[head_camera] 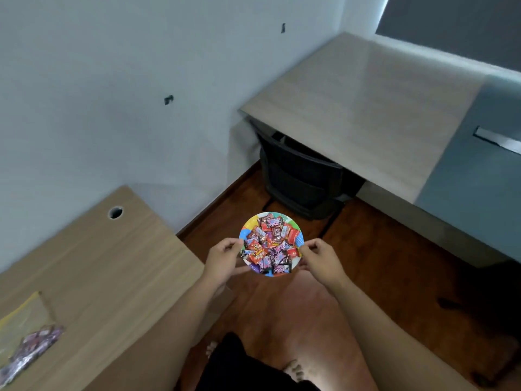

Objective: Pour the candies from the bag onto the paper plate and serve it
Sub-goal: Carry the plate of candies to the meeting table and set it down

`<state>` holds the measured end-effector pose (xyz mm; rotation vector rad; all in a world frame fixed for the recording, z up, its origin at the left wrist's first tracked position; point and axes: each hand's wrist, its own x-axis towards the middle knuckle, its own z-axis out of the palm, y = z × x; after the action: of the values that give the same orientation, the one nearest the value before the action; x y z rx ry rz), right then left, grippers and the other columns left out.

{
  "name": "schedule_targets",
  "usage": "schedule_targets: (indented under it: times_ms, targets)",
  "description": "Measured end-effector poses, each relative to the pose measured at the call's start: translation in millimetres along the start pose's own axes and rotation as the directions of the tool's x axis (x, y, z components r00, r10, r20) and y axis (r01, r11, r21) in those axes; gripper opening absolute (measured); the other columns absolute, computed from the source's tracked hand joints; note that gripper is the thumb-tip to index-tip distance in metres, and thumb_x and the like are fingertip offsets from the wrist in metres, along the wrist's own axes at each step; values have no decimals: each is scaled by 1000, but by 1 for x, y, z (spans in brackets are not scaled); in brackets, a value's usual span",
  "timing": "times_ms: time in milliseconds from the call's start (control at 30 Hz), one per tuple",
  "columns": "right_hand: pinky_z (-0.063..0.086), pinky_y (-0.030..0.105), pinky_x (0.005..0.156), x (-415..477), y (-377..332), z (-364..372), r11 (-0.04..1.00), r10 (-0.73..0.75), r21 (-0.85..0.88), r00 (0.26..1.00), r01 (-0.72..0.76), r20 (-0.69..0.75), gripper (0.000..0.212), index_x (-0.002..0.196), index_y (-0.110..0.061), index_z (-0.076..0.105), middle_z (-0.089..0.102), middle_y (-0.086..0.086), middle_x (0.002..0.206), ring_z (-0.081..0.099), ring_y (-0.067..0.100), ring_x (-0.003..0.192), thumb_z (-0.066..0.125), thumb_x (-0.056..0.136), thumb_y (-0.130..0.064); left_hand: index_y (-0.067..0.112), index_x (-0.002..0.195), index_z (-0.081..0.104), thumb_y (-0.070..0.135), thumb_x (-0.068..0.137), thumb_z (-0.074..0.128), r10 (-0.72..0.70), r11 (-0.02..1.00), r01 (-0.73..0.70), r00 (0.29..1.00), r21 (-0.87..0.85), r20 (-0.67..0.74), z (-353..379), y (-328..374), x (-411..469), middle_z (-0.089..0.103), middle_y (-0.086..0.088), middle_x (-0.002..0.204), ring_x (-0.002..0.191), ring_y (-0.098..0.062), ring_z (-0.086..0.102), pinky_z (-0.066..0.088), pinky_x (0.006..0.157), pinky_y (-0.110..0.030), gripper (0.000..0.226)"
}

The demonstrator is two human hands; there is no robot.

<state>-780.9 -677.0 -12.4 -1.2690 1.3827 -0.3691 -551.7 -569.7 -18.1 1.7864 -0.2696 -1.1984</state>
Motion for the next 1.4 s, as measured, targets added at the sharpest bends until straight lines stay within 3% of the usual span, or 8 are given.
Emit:
schedule_targets:
  times_ms: [167, 300, 433, 867, 1067, 1200, 1400]
  targets:
    - [71, 48, 82, 2, 22, -69, 995, 44, 94, 992, -32, -121, 23, 105, -14, 69, 84, 4, 97, 84, 18, 86, 66, 104, -37, 12, 115, 76, 29, 109, 63, 30, 994, -43, 992, 102, 125, 79, 22, -1, 84, -9, 110, 96, -23, 85, 71, 77, -43, 22]
    - [69, 31, 70, 6, 37, -122, 989, 92, 133, 970, -63, -226, 20, 105, -12, 70, 83, 4, 99, 82, 15, 84, 65, 105, -31, 13, 114, 76, 30, 108, 64, 16, 985, -55, 973, 164, 230, 142, 35, 10, 84, -9, 111, 97, -23, 85, 71, 80, -46, 22]
    - [68, 57, 89, 26, 55, -175, 980, 134, 184, 946, -81, -294, 17, 100, -15, 72, 83, 3, 99, 83, 21, 92, 69, 100, -33, 12, 116, 75, 28, 109, 63, -1, 976, -70, 946, 207, 323, 212, 54, 28, 84, -10, 110, 97, -24, 85, 70, 71, -37, 21]
    - [69, 55, 85, 85, 58, -317, 933, 267, 349, 821, -89, -505, 21, 103, -10, 71, 83, 5, 98, 83, 24, 90, 70, 102, -31, 12, 114, 75, 29, 109, 63, -54, 939, -146, 833, 312, 551, 410, 125, 82, 83, -12, 112, 102, -27, 83, 71, 74, -41, 21]
    - [68, 33, 69, 114, 62, -372, 914, 289, 401, 793, -62, -536, 22, 106, -3, 70, 82, 11, 99, 80, 18, 81, 69, 104, -25, 9, 114, 75, 28, 108, 64, -74, 924, -165, 807, 344, 586, 484, 146, 99, 83, -12, 110, 99, -27, 83, 71, 74, -42, 23]
    - [69, 37, 73, 142, 70, -418, 917, 280, 394, 796, -57, -536, 21, 103, -4, 69, 81, 12, 97, 80, 20, 80, 68, 104, -26, 7, 114, 74, 29, 108, 64, -78, 929, -158, 800, 335, 595, 535, 154, 111, 83, -14, 111, 98, -27, 83, 71, 80, -47, 25]
    - [71, 47, 83, 188, 82, -495, 902, 280, 429, 828, -54, -486, 20, 104, -5, 68, 82, 19, 102, 82, 35, 94, 68, 103, -25, 8, 113, 75, 30, 108, 64, -72, 942, -137, 811, 308, 581, 608, 163, 119, 83, -14, 112, 102, -31, 83, 70, 83, -50, 24]
